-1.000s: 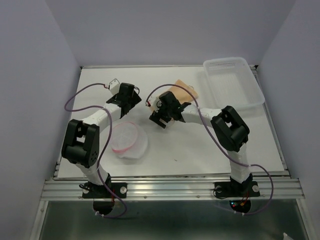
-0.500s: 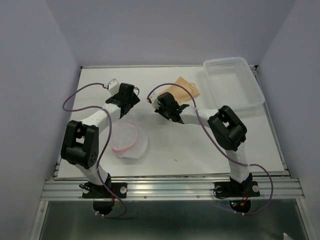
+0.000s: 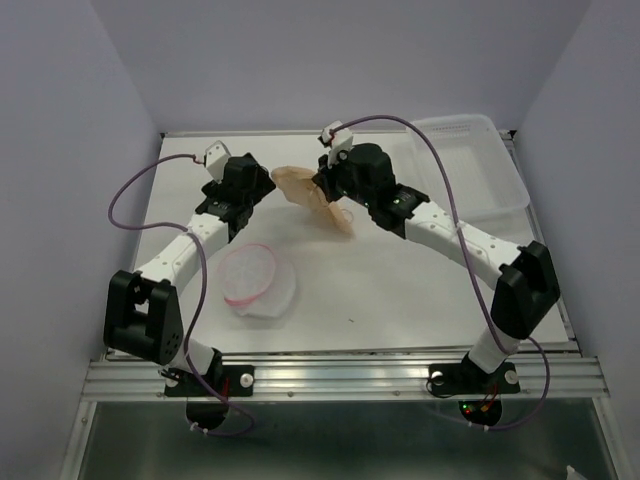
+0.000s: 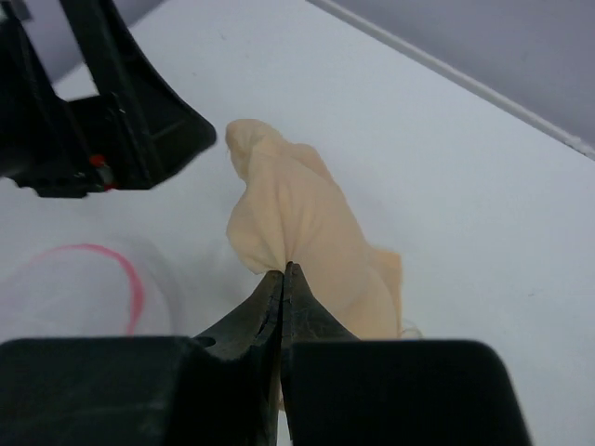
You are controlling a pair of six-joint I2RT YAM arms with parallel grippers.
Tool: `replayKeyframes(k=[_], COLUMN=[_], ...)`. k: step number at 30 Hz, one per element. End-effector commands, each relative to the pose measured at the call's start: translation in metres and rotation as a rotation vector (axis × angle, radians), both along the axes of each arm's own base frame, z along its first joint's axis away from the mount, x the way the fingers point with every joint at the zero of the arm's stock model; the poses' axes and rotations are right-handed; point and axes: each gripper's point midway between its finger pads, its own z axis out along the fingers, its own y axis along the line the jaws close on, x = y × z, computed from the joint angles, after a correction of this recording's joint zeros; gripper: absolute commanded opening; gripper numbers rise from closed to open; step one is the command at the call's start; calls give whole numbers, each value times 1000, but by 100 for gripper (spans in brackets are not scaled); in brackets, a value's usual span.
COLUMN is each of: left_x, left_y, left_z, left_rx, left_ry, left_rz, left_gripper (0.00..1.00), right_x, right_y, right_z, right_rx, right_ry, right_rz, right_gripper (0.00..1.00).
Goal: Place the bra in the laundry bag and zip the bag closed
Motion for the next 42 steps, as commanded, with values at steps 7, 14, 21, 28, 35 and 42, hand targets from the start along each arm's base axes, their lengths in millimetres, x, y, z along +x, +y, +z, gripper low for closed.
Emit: replayKeyframes(k=[7, 14, 21, 28, 35, 42], left_x=[1, 15, 30, 29, 38, 44], left_y=[15, -3, -46, -112, -146, -147], left_z=[49, 37, 20, -9, -40, -67], left_rx=[29, 11, 31, 46, -23, -20], left_ry=[-131, -89, -40, 33, 82, 163], left_rz=[50, -18, -151, -363, -445, -390], left_gripper=[99, 99, 99, 99, 99, 71], right_x=[8, 60, 73, 94, 90, 94], right_y=[-37, -100, -144, -165, -174, -179], right_z=[53, -38, -102, -116, -118, -92], right_rx=[408, 482, 347, 295, 232, 188], right_ry=[207, 492, 498, 468, 452, 376], right_rz=[-87, -179, -324, -417, -430, -416], right_gripper=[1, 1, 1, 1, 1, 1])
